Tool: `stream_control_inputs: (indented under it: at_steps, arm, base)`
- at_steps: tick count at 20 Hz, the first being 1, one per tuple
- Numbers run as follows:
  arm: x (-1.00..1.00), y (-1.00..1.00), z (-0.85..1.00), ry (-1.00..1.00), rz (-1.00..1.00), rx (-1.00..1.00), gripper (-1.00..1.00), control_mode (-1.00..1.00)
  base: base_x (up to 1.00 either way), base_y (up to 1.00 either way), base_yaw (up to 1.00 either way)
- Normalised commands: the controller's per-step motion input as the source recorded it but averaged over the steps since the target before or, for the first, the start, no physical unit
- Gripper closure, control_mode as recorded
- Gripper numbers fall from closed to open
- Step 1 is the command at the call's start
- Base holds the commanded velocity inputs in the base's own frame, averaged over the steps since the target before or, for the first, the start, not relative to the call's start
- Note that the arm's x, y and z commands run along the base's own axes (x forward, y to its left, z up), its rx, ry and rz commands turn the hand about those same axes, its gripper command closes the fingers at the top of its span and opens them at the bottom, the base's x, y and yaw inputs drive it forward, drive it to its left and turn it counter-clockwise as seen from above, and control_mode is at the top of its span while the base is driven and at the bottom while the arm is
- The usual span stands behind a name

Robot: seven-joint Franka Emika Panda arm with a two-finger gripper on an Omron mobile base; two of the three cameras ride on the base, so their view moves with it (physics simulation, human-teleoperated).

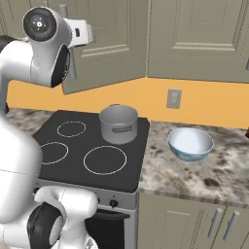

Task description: Open the cabinet and move the ladle to the pot. Then close the cabinet.

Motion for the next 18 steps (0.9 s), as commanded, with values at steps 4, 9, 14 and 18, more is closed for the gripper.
stream_control_inputs:
  at_steps: [4,9,14,18]
  arm:
    - [-0.42,-0.20,-0.06,0.00,0.08,0.00,1.00,-1.00]
    - [-0.45,-0.30,-0.01,0.00,0.09,0.00,1.00,-1.00]
    - [-0.43,-0.29,-0.01,0.00,0.08,0.00,1.00,-1.00]
    - [-0.19,-0.29,-0.03,0.00,0.07,0.00,1.00,-1.00]
  base:
    - [0.00,0.00,0.00]
    - [0.00,0.00,0.00]
    - [0.00,0.00,0.00]
    - [0.00,0.00,0.00]
